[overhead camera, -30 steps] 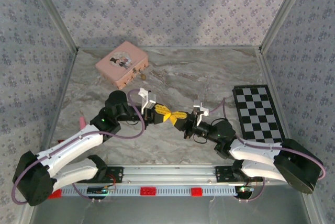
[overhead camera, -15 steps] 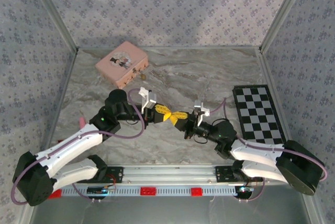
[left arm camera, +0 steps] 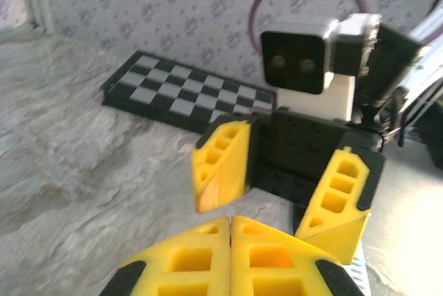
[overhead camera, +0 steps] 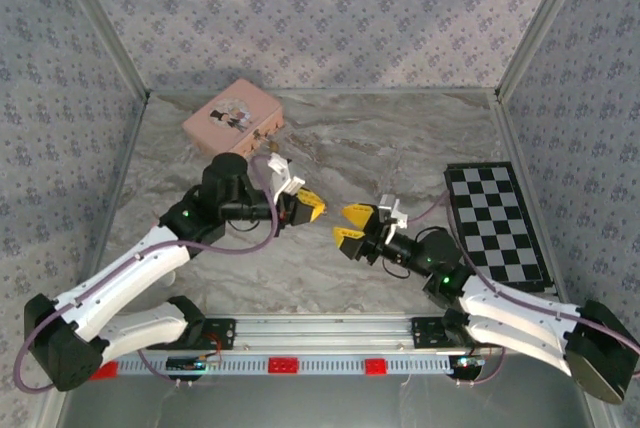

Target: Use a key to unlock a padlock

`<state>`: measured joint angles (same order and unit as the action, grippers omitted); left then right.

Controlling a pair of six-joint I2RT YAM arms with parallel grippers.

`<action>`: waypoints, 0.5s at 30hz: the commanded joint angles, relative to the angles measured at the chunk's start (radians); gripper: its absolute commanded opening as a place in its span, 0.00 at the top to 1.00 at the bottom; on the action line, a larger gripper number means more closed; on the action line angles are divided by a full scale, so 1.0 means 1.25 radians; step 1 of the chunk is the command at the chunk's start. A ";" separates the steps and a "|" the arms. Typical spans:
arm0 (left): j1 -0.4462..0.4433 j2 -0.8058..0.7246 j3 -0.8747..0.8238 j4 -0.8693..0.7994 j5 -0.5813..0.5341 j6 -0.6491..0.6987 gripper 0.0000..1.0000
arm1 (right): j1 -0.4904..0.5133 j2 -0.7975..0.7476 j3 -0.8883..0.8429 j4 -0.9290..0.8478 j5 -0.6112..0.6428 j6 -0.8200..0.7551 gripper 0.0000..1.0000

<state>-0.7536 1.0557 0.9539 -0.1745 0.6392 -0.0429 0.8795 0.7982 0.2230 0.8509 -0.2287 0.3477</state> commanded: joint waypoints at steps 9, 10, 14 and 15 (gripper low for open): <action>-0.065 0.158 0.210 -0.343 -0.155 0.053 1.00 | 0.003 0.111 0.007 0.087 -0.042 -0.017 0.48; -0.069 0.162 0.212 -0.342 -0.155 0.052 1.00 | 0.005 0.121 0.010 0.091 -0.042 -0.018 0.49; -0.076 0.169 0.216 -0.344 -0.151 0.048 1.00 | 0.011 0.146 0.018 0.091 -0.038 -0.025 0.49; -0.078 0.171 0.218 -0.345 -0.151 0.048 1.00 | 0.012 0.150 0.018 0.092 -0.032 -0.027 0.48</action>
<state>-0.8440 1.2678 1.1858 -0.5659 0.4553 0.0036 0.8856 0.9779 0.2230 0.9123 -0.2691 0.3275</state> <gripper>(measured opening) 0.054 0.514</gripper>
